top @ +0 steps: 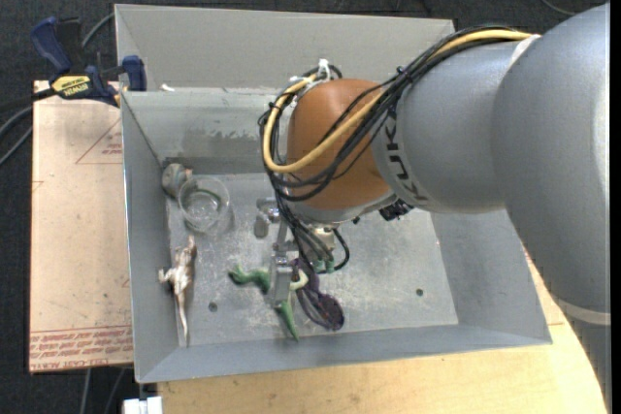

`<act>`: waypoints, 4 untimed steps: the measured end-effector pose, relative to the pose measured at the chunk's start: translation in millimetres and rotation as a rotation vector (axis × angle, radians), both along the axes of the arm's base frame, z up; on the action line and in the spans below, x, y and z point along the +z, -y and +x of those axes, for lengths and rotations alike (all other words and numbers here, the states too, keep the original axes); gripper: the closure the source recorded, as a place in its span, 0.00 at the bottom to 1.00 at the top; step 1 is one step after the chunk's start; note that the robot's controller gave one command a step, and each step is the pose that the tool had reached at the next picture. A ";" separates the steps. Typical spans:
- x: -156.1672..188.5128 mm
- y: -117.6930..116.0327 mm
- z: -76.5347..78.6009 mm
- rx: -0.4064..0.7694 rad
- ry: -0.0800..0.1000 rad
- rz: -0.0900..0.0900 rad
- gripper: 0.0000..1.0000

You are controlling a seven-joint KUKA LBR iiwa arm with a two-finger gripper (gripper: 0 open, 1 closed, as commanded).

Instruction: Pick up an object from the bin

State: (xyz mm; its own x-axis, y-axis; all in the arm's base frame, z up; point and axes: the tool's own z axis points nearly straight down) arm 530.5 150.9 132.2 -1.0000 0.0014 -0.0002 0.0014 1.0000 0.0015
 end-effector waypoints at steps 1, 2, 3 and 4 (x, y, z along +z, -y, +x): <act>-61.7 65.1 10.9 -0.096 0.003 0.002 1.00; -61.7 65.1 10.9 -0.096 0.003 0.002 1.00; 11.8 49.5 5.4 -0.093 0.003 0.003 1.00; 11.8 49.6 5.4 -0.094 0.003 0.003 1.00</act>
Offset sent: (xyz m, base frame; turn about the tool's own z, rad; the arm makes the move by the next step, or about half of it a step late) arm 0.0000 0.0000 0.0000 0.0000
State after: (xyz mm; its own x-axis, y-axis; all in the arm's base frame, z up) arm 535.9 101.2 144.0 -0.9954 0.0956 -0.0035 0.0956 0.9954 0.0046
